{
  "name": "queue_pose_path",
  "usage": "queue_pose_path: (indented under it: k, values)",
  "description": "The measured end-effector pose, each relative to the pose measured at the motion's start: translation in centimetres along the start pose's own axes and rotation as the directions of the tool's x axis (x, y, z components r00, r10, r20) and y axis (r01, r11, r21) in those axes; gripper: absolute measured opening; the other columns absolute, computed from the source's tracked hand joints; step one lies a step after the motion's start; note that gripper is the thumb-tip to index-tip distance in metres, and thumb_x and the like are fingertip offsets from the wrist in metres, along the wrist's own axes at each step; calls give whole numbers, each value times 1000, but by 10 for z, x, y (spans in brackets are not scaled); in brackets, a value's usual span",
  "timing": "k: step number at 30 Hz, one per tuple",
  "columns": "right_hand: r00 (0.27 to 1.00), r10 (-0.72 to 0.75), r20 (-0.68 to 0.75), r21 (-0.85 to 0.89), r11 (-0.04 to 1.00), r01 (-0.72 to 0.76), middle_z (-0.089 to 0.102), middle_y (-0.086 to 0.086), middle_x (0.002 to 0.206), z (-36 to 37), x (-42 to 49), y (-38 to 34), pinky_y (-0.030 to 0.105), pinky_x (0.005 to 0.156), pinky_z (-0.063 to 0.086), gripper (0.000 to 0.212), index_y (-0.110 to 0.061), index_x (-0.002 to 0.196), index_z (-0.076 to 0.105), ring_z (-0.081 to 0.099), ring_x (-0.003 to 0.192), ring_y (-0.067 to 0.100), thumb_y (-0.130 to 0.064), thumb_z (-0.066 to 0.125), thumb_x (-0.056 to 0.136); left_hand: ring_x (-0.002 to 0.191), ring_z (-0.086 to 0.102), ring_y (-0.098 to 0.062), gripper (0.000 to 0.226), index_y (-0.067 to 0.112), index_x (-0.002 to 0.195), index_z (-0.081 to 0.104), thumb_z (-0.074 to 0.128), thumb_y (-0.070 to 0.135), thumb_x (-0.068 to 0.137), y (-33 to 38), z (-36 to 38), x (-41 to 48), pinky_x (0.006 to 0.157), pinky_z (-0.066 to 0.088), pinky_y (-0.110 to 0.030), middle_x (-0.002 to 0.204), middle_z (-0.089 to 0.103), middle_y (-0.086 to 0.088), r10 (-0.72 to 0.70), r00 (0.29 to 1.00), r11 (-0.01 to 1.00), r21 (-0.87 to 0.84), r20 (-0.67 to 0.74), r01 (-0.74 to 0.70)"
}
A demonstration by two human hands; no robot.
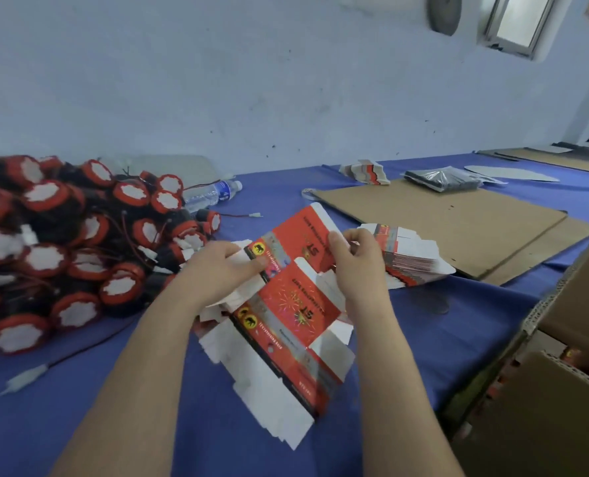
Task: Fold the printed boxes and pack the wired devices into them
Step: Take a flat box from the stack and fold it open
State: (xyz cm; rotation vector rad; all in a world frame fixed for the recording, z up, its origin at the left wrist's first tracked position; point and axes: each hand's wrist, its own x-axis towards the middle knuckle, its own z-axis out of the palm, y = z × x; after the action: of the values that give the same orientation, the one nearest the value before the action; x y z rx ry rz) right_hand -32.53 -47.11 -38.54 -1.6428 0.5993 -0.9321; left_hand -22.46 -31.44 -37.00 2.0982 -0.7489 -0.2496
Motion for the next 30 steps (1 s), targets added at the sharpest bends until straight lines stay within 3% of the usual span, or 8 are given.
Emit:
queue_pose_path:
  k: [4,10,13,16,19,22,26,30]
  values:
    - [993,80,-89,118,991,-69,52,2,79,38,-12,0,32,69,40,19,-15,82,47,48,71,16,-25,52,97,79,72,-20,28,14,108,62,71,29,86,-31,-34,-30,67,59,-30,102,69,-11,-163,981,873,-478,-102,96]
    - [967,255,-2,265,933,-245,61,13,108,102,-52,15,40,87,49,13,-12,106,49,59,97,27,-21,50,98,115,59,-30,27,7,122,60,56,16,97,-66,-21,-49,101,45,-52,124,63,-13,-277,943,781,-615,-185,109]
    - [995,97,-4,49,994,-97,53,8,125,123,-71,21,38,94,44,40,-9,132,42,53,112,23,-18,55,95,119,55,-31,35,7,131,53,53,19,98,-81,-34,-46,103,43,-52,128,58,-12,-408,839,722,-690,-360,55]
    - [982,-163,90,-174,969,177,59,-2,100,130,-87,18,30,84,44,20,-12,109,57,57,99,23,-23,59,92,110,58,-34,30,6,125,56,52,18,97,-95,-54,-46,96,46,-49,118,62,-15,-480,746,692,-722,-462,-2]
    - [731,82,677,-430,851,302,55,-20,79,114,-95,12,20,64,42,23,-29,86,56,56,80,6,-46,70,80,97,61,-28,21,10,114,59,53,17,96,-106,-71,-50,84,51,-41,103,65,-9,-485,712,700,-713,-508,-32]
    - [529,332,781,-581,697,421,60,-17,113,102,-104,12,26,85,48,40,-32,113,58,57,107,10,-39,74,77,80,59,-18,11,14,105,58,52,15,96,-114,-79,-52,67,50,-29,86,60,2,-468,692,729,-683,-549,-48]
    - [725,183,664,-560,764,320,62,3,96,108,-94,5,32,76,45,11,-14,97,58,59,91,24,-23,58,91,88,60,-20,16,14,111,57,53,17,96,-119,-86,-60,76,50,-35,94,62,1,-471,705,743,-669,-530,-6]
    - [999,3,-35,-495,869,-20,55,19,127,105,-52,-9,38,86,39,30,-8,128,49,51,114,36,-16,41,100,85,62,-22,10,26,88,63,56,21,94,-126,-102,-76,70,51,-36,90,67,0,-368,723,835,-550,-585,-21]
